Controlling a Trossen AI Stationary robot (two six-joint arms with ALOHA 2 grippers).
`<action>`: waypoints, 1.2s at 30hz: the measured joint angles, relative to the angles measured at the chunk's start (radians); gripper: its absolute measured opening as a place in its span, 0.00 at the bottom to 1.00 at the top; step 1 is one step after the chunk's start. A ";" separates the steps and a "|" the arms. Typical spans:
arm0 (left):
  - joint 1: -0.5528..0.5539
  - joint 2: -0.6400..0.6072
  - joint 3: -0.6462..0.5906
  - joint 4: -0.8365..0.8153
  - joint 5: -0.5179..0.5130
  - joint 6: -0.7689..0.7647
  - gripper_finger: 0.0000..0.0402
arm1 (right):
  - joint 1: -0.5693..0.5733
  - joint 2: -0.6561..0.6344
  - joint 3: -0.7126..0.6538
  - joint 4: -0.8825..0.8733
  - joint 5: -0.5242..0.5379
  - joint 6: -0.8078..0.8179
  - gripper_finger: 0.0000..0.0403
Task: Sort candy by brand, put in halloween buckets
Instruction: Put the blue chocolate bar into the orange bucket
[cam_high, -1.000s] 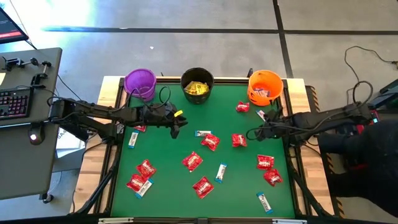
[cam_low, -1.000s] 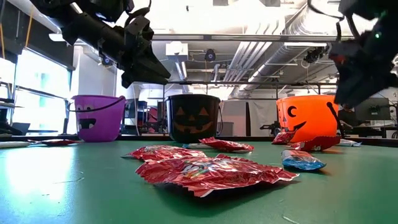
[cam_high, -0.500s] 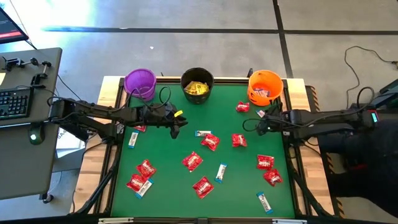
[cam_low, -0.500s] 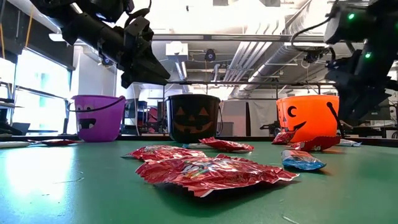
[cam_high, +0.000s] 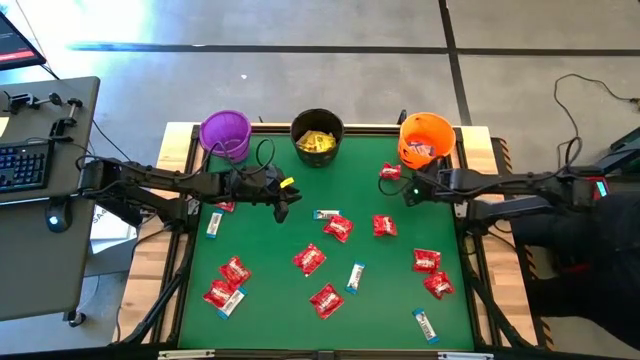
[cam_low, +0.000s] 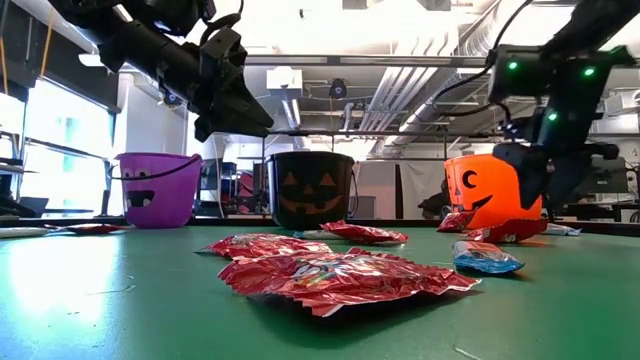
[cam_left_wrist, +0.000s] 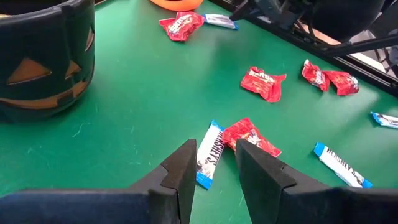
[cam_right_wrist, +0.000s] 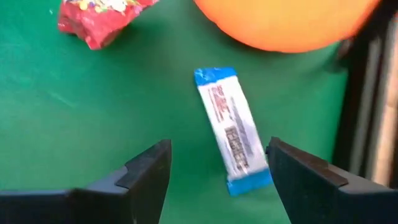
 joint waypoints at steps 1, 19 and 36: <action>0.000 0.000 0.000 0.000 0.000 0.001 0.26 | -0.018 0.013 0.000 0.021 -0.011 -0.014 0.63; 0.000 0.000 0.000 -0.015 0.001 0.036 0.26 | -0.174 0.273 0.006 0.195 -0.152 -0.191 0.62; 0.000 0.000 0.000 -0.056 0.003 0.034 0.26 | -0.154 0.247 0.003 0.204 -0.242 -0.185 0.22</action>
